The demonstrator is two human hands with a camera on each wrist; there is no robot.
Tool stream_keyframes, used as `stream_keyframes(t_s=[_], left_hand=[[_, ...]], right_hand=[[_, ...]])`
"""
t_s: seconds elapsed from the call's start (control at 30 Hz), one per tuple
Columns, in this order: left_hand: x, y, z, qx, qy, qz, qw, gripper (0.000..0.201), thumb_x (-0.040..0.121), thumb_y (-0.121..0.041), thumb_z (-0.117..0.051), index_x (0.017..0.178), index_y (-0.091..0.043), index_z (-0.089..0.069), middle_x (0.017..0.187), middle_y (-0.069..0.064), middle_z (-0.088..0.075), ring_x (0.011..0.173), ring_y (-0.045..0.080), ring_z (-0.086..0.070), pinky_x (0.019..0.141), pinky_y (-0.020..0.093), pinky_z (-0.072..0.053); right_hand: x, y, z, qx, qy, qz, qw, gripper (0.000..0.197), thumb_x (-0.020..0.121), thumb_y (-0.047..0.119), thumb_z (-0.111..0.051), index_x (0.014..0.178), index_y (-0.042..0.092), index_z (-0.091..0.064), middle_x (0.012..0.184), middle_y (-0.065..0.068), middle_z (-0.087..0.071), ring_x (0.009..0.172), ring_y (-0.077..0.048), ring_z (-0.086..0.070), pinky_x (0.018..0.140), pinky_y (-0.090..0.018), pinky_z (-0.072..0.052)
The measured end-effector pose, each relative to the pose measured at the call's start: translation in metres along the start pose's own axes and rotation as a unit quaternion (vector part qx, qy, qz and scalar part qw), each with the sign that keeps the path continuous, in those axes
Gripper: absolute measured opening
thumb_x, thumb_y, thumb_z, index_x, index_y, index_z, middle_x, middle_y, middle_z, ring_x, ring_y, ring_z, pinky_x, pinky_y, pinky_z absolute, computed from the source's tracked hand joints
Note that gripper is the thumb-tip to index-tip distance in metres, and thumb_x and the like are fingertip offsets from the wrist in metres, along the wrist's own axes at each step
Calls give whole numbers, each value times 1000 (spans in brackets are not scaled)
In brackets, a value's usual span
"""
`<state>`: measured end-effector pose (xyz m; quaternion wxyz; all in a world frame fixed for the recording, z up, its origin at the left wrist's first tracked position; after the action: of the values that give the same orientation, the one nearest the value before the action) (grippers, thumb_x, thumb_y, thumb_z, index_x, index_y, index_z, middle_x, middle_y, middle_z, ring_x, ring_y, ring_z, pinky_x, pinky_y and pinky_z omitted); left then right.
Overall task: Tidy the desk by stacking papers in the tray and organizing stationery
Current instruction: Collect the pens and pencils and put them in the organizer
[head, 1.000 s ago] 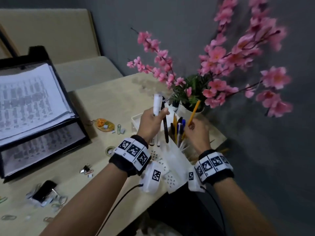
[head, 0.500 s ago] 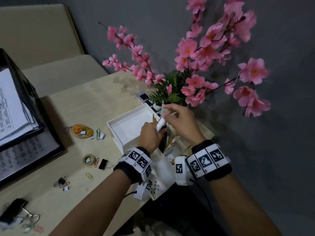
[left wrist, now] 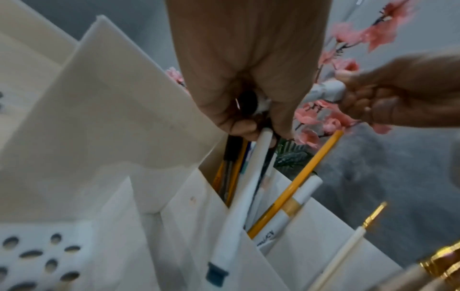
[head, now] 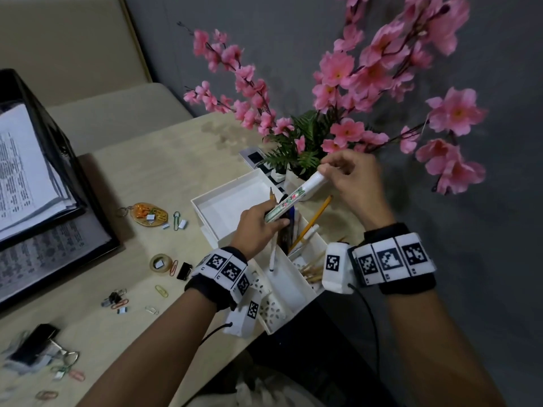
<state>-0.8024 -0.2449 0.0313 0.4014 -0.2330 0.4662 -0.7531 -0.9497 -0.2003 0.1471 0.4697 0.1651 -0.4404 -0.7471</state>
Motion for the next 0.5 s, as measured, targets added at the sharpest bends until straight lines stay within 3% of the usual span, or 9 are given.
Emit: stream_keyframes(t_s=[0.07, 0.1, 0.17, 0.27, 0.33, 0.4, 0.47, 0.5], left_hand=[[-1, 4, 11, -18, -37, 6, 999, 6, 82, -14, -68, 85, -14, -62, 69, -4, -56, 68, 14, -49, 57, 8, -34], [-1, 6, 18, -32, -65, 9, 997, 6, 81, -13, -69, 85, -12, -64, 71, -2, -58, 69, 13, -50, 58, 7, -35], [-3, 7, 33, -57, -126, 14, 990, 5, 80, -12, -70, 83, -11, -66, 70, -3, -59, 66, 8, -52, 61, 7, -37], [-1, -1, 49, -73, -192, 6, 979, 12, 79, -11, -71, 86, -2, -68, 70, -2, -57, 63, 2, -50, 60, 9, -38], [0, -14, 49, -65, -204, -15, 977, 18, 79, -9, -71, 95, -5, -63, 65, -5, -54, 61, 7, -50, 58, 7, -37], [2, -24, 43, -38, -191, -36, 980, 25, 81, -8, -68, 104, -8, -56, 61, -6, -54, 59, 14, -52, 58, 14, -41], [3, -26, 34, 7, -172, -52, 984, 24, 84, -9, -65, 105, -5, -56, 67, 6, -62, 64, 26, -56, 64, 28, -44], [3, -26, 30, 35, -168, -61, 983, 22, 84, -10, -65, 104, -3, -59, 73, 12, -65, 68, 27, -58, 65, 29, -43]], right_hand=[[3, 1, 20, 23, -33, -4, 999, 7, 83, 8, -65, 84, 15, -66, 76, -2, -61, 78, -17, -56, 74, -27, -49], [3, 4, 29, 25, -46, 1, 999, 7, 83, 7, -65, 84, 14, -66, 78, -5, -63, 79, -18, -57, 75, -28, -50], [3, 10, 41, 4, -52, 21, 998, 8, 83, 8, -65, 87, 14, -68, 81, -6, -64, 79, -15, -58, 70, -15, -49], [-3, 13, 23, -58, -7, 34, 998, 9, 83, 9, -65, 90, 13, -69, 81, 0, -62, 70, -5, -54, 61, -6, -41], [-10, 7, -3, -104, 32, 32, 994, 9, 85, 9, -63, 92, 11, -69, 80, 3, -58, 64, 6, -48, 57, 0, -40], [-17, 1, -30, -141, 66, 50, 987, 7, 87, 6, -61, 89, 8, -67, 82, 3, -56, 64, 7, -47, 59, 0, -42], [-22, -3, -48, -159, 86, 64, 982, 5, 86, 5, -60, 86, 5, -65, 85, -3, -60, 67, -5, -52, 61, -5, -41], [-24, -6, -54, -165, 91, 59, 980, 5, 86, 4, -60, 86, 4, -65, 86, -7, -63, 71, -11, -55, 64, -13, -44]])
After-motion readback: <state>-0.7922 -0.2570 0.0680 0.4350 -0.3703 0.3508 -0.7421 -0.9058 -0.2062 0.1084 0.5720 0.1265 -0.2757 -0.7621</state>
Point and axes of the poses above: each hand's wrist, its own x-axis towards the middle knuckle, its own z-axis out of the back of the hand, y = z × x, the point moved 10 cm from there along x, towards the middle knuckle
